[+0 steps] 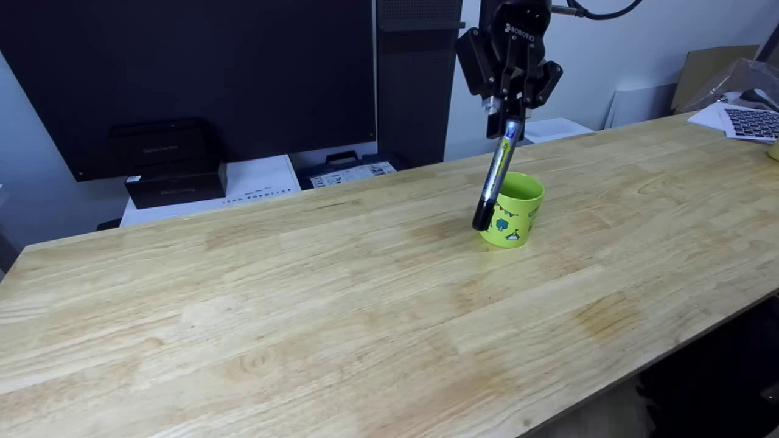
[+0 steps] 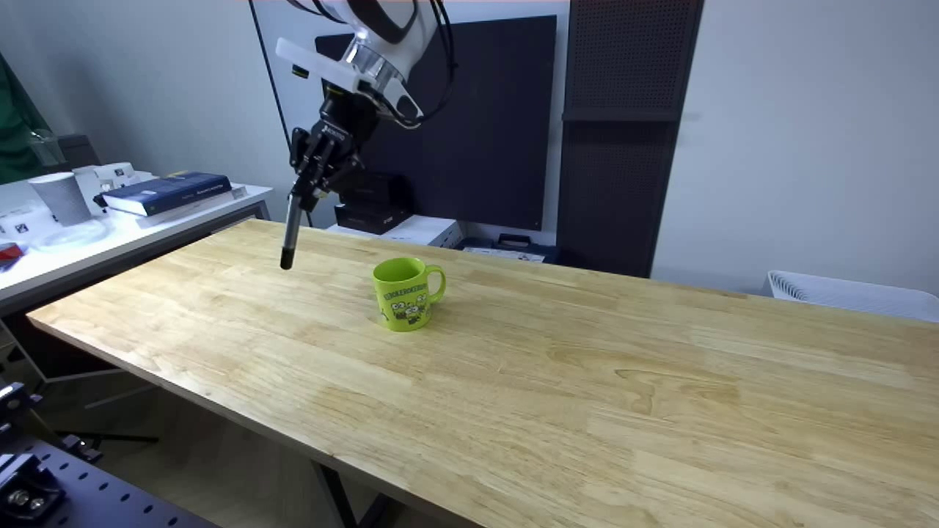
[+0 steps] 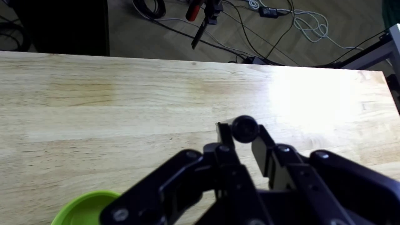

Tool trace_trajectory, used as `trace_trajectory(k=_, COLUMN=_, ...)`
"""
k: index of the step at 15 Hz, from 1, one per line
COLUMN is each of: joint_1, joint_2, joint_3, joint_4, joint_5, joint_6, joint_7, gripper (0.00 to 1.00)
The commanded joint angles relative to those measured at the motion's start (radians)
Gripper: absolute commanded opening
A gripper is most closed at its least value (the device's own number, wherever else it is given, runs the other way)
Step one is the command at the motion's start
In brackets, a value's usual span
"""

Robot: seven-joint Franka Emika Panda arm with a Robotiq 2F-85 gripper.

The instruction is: Take the marker out of the yellow mug

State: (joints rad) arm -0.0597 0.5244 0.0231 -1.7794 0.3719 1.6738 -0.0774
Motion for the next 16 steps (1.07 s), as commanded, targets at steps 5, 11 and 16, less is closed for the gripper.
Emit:
trace_trajectory(k=5, joint_1=-0.014, joint_2=0.053, joint_3=-0.016, joint_4=0.034, joint_5=-0.013, joint_6=-0.060, joint_7=0.029, gripper=0.06)
trace_trajectory(k=11, joint_1=0.040, joint_2=0.137, joint_3=-0.050, joint_4=0.107, joint_5=-0.208, joint_6=-0.040, joint_7=0.092, gripper=0.06)
trace_trajectory(k=16, joint_1=0.067, joint_2=0.212, joint_3=-0.025, joint_4=0.187, joint_5=-0.291, joint_6=-0.013, joint_7=0.062, gripper=0.06)
